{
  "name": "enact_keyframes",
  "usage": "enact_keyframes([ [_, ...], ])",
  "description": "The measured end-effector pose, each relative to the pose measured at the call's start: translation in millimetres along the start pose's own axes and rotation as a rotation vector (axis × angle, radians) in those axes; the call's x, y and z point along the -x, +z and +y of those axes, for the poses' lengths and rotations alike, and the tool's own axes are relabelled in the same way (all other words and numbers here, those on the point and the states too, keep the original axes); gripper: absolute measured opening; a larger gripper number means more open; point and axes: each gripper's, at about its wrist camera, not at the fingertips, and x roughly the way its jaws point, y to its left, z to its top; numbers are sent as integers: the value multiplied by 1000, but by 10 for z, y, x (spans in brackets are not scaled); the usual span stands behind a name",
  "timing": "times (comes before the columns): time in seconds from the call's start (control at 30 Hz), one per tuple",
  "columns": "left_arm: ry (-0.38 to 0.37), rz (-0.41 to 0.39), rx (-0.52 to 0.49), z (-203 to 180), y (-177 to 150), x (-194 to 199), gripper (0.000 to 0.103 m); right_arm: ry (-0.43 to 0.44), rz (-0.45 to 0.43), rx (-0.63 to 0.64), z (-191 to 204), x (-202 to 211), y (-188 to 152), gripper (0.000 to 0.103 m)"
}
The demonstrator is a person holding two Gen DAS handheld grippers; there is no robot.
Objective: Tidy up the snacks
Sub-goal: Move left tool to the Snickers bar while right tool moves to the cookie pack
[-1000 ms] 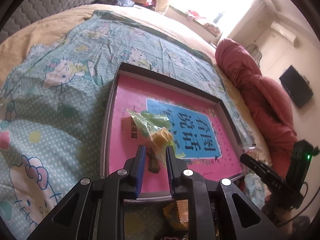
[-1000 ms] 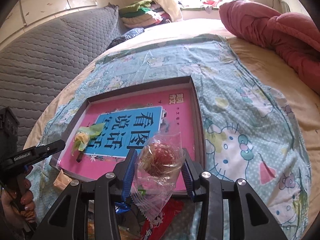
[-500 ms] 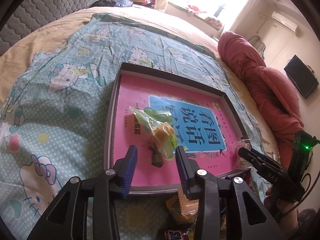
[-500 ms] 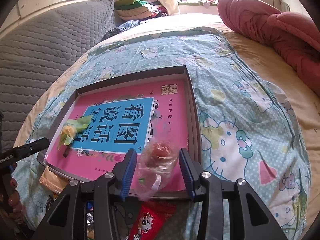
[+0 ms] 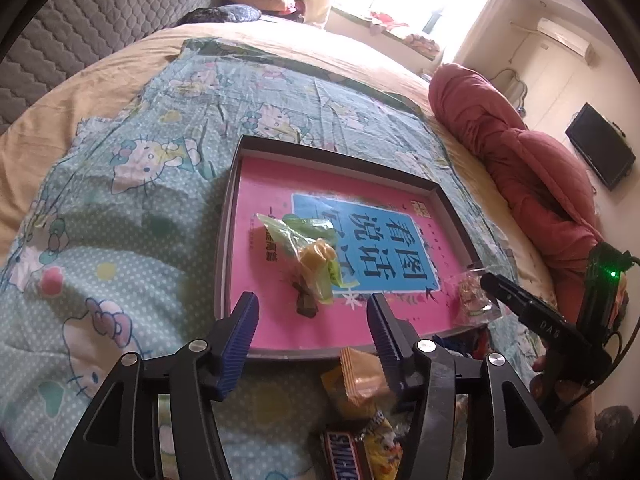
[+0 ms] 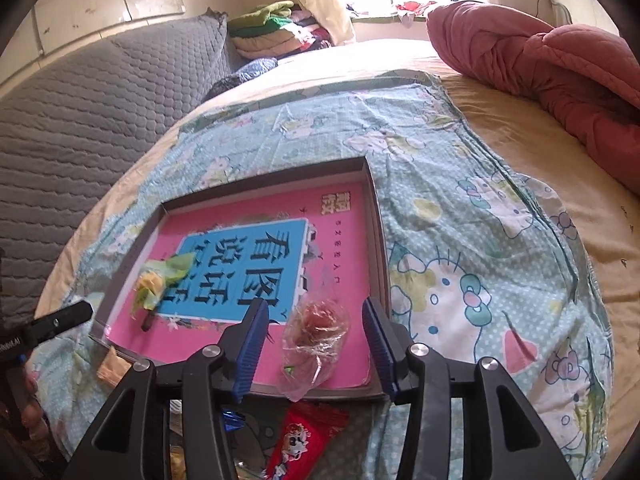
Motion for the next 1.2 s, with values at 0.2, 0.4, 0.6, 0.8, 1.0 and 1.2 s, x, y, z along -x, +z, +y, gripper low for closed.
enact_keyframes([
  [0.2, 12, 0, 10, -8, -101, 143, 64, 25, -32, 17, 59, 157, 0, 52],
  [0.4, 25, 11, -12, -100, -208, 214, 65, 40, -63, 60, 159, 390, -89, 55],
  [0.6, 53, 21, -25, -161, -327, 286, 65, 54, -53, 76, 264, 538, -209, 56],
  [0.8, 71, 48, -18, -144, -457, 331, 65, 88, -31, 49, 346, 657, -359, 58],
  [1.0, 81, 67, -26, -168, -557, 354, 65, 82, -16, 58, 404, 717, -457, 58],
  [1.2, 85, 89, -28, -182, -648, 346, 66, 75, 10, 39, 391, 759, -555, 58],
])
